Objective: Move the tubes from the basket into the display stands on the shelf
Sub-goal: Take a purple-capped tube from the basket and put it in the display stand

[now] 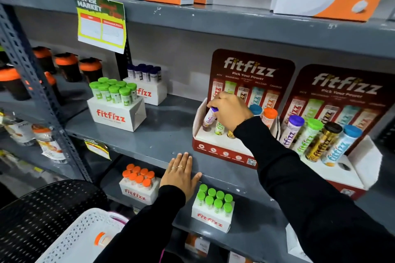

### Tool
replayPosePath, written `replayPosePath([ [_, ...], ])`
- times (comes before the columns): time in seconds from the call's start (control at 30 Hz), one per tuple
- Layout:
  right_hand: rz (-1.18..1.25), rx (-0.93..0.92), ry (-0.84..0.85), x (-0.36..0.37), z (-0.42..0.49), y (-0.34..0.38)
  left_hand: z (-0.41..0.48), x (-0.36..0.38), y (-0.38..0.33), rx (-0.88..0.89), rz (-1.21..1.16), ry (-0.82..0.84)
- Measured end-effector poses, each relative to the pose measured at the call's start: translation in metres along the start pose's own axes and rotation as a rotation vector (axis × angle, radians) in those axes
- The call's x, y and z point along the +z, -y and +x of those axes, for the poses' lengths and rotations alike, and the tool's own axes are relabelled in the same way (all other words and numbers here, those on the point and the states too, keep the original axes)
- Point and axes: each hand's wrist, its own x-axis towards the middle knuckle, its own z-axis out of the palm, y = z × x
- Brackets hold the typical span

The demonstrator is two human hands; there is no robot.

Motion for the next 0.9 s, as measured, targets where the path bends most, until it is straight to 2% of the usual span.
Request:
replayPosePath([
  [0.63,-0.150,0.051,0.029,-0.007,0.021,0.005,0.003,0.000,0.002,0.028,0.023,0.004],
  [0.77,-0.066,-0.035,-0.168,0.018,0.010,0.019,-0.010,0.005,0.016,0.028,-0.029,-0.083],
  [0.9,0.153,-0.301,-0.399,0.070,-0.010,0.064,-0.050,0.030,0.041,-0.086,-0.138,-0.066],
])
